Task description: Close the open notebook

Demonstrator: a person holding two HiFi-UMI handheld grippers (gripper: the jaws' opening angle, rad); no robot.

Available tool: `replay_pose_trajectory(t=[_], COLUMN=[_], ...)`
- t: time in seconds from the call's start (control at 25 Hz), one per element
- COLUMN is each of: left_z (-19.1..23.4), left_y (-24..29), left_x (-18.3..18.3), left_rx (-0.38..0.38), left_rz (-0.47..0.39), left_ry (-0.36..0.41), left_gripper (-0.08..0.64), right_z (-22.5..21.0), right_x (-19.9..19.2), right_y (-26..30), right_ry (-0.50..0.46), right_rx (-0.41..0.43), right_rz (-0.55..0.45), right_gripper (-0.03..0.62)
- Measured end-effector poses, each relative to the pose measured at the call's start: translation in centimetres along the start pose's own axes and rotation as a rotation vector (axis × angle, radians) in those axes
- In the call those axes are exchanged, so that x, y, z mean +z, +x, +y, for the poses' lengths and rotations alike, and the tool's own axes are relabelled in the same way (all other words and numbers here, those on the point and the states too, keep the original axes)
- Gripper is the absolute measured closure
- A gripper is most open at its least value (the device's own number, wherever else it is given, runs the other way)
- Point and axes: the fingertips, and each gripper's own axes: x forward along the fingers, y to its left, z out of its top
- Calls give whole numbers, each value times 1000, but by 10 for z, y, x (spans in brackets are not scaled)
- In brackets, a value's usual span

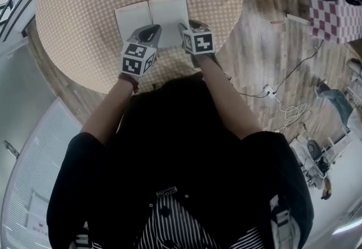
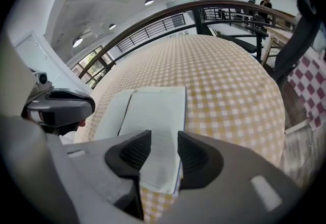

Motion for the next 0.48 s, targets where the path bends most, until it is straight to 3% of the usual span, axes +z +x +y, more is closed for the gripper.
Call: replay_pose_trajectory(t=[0.16,0.32,0.48], left_z=[3,4,3], left_y=[16,30,45], left_x=[-14,-21,-29], left_rx=[3,-4,-8], left_rz=[40,60,117], left_ry=[8,-11,78], left_gripper=[558,558,558], right_z=[-2,-12,-15], right_x=[-8,-14,-11], right_y=[16,20,22], right_ry=[2,-2,-15], right_rx=[26,-9,-15], right_rz=[43,87,89], right_gripper=[422,419,419])
